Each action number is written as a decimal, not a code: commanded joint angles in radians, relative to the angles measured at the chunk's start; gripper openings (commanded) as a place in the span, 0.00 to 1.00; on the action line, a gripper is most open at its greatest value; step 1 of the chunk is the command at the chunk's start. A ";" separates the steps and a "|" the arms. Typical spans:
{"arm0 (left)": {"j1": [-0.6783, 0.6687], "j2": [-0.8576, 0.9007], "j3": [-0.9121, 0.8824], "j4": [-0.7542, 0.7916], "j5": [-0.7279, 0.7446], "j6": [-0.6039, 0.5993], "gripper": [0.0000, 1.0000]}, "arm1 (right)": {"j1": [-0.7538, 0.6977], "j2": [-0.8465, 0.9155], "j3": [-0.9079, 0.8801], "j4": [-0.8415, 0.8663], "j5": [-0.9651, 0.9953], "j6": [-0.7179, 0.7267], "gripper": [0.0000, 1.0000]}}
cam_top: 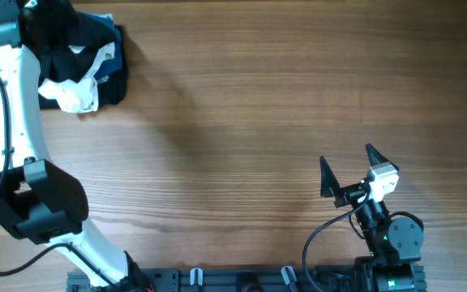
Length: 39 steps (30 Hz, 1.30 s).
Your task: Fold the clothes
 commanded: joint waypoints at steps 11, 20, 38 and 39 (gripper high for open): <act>-0.091 -0.616 -0.468 -0.006 0.029 0.005 1.00 | -0.004 -0.003 -0.002 0.003 -0.013 0.003 1.00; -0.030 -1.424 -1.405 0.441 0.114 0.003 1.00 | -0.004 -0.003 -0.002 0.003 -0.012 0.003 1.00; -0.099 -1.934 -1.835 0.726 0.076 -0.080 1.00 | -0.004 -0.003 -0.002 0.003 -0.013 0.003 1.00; -0.105 -1.942 -1.845 0.736 0.076 -0.080 1.00 | -0.004 -0.002 -0.002 0.003 -0.012 0.003 1.00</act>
